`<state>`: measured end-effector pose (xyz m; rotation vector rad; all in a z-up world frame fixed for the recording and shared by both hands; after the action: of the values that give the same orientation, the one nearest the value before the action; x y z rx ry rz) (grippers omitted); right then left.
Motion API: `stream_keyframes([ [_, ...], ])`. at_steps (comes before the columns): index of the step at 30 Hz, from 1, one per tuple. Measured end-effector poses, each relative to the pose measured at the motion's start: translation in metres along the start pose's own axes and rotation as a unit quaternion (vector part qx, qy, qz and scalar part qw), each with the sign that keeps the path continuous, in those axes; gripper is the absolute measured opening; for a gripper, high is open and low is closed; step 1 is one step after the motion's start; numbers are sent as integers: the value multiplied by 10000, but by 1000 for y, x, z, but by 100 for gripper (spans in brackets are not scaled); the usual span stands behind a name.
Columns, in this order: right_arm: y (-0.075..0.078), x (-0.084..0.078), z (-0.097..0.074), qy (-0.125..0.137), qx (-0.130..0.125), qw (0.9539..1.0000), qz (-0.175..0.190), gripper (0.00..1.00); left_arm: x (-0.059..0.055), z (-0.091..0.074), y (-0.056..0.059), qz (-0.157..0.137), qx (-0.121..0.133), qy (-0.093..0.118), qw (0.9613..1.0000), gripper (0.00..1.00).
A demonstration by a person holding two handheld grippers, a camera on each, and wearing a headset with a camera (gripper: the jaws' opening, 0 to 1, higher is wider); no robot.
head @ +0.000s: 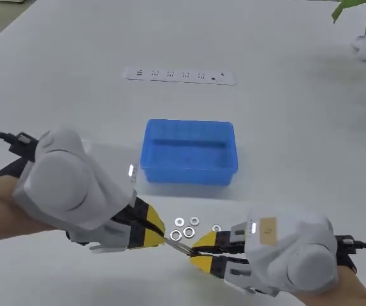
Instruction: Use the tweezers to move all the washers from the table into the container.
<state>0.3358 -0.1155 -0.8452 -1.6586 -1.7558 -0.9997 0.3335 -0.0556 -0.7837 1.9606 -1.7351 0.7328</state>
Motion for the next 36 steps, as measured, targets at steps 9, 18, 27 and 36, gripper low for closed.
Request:
stream_keyframes([
  [9,3,1,-2,111,-96,9999,56,8,17,1,-2,109,-33,136,9998,5],
  [18,4,0,-4,99,-85,9999,45,8,32,6,-1,301,-136,220,9992,5],
  [27,5,-1,-6,66,-50,10000,-33,9,44,16,2,347,-245,341,9985,5],
  [36,6,-4,-9,237,-98,9995,161,6,50,26,0,354,-176,528,9978,5],
])
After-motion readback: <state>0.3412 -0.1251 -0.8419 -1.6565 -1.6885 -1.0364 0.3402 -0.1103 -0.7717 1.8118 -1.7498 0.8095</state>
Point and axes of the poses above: the centre of the closed fingertips' face, and the gripper's own axes: z roughly forward along the fingers, y roughly to its right, x roughly out of its top, the point moved 3 cm from there along -z, roughly backward along the fingers, and after that the axes turned 4 degrees about -z, right-handed, at the moved point
